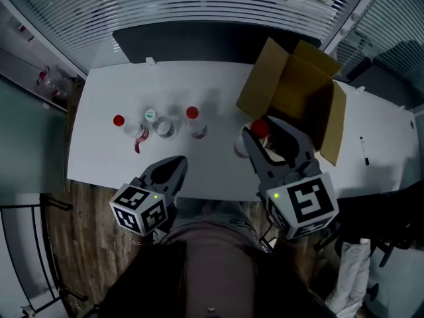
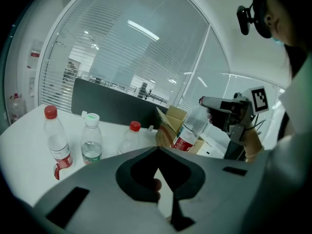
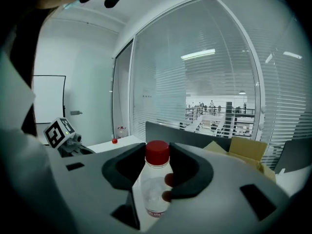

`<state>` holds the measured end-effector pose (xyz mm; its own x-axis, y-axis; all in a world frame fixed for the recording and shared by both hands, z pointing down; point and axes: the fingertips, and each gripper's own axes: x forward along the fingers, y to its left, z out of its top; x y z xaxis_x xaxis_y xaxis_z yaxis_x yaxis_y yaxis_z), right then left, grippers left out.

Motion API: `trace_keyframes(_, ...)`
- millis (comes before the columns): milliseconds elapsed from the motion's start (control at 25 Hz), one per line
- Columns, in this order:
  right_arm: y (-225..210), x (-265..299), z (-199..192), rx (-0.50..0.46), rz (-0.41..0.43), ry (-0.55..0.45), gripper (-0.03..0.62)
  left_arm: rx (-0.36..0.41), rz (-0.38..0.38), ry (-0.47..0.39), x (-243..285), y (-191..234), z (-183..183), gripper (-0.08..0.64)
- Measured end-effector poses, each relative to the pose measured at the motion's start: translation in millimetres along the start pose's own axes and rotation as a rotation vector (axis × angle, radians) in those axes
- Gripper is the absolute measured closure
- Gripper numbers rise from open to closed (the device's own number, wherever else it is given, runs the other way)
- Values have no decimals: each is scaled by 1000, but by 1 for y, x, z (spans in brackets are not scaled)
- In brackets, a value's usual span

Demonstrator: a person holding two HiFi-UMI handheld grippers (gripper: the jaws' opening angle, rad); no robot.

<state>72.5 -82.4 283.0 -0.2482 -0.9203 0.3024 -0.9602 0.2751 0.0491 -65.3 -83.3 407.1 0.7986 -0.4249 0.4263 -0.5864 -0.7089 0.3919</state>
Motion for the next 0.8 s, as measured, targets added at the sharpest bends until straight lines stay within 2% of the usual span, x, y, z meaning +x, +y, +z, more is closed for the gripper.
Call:
trace_keyframes(280, 19, 32, -36, 53, -29, 53, 426, 8, -4, 8, -18, 29, 1, 554)
trace_keyframes(800, 41, 82, -93, 77, -83, 141, 426, 19, 4, 14, -48, 79, 3, 554)
